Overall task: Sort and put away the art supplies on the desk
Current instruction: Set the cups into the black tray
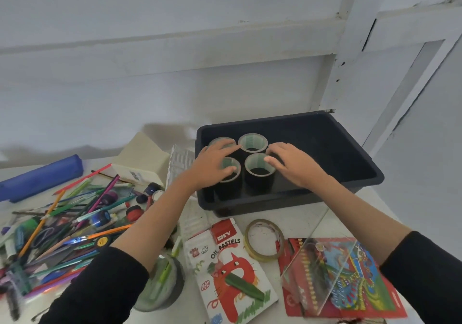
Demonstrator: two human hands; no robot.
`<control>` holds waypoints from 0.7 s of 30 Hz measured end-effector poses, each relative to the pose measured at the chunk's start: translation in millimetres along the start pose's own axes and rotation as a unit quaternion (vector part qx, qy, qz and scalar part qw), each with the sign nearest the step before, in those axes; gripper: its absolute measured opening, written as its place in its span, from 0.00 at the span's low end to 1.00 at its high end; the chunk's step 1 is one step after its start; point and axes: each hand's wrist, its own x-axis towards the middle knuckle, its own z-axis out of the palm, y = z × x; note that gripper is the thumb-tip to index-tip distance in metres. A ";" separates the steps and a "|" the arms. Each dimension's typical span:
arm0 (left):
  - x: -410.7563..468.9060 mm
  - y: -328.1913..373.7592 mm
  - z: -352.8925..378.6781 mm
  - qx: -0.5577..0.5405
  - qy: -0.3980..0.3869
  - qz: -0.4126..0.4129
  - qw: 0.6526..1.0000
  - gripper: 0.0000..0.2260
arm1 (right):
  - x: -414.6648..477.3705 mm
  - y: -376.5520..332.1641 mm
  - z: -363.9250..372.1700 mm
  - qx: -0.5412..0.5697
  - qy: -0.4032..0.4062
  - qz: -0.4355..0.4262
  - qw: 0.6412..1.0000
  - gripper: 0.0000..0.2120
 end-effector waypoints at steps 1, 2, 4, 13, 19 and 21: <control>-7.1 1.3 -3.3 -0.015 0.016 0.007 1.000 0.25 | -9.7 -8.2 1.5 -0.003 0.054 -0.016 0.998 0.15; -16.4 3.2 -7.2 -0.032 0.028 0.010 0.999 0.24 | -21.4 -18.5 6.0 -0.002 0.111 -0.034 0.993 0.14; -38.0 6.8 -14.2 -0.063 0.037 0.015 0.997 0.21 | -48.2 -41.4 21.1 -0.004 0.196 -0.056 0.979 0.14; -165.5 -13.0 -25.7 -0.045 -0.009 0.037 0.998 0.19 | -136.8 -108.5 106.3 -0.089 0.026 0.171 0.981 0.22; -236.1 -25.7 -16.2 0.060 -0.114 -0.021 0.991 0.34 | -151.0 -136.2 120.6 -0.166 -0.011 0.275 0.947 0.17; -248.1 -27.3 -12.1 0.093 -0.183 -0.059 0.977 0.41 | -149.4 -140.7 118.3 -0.162 -0.013 0.275 0.948 0.14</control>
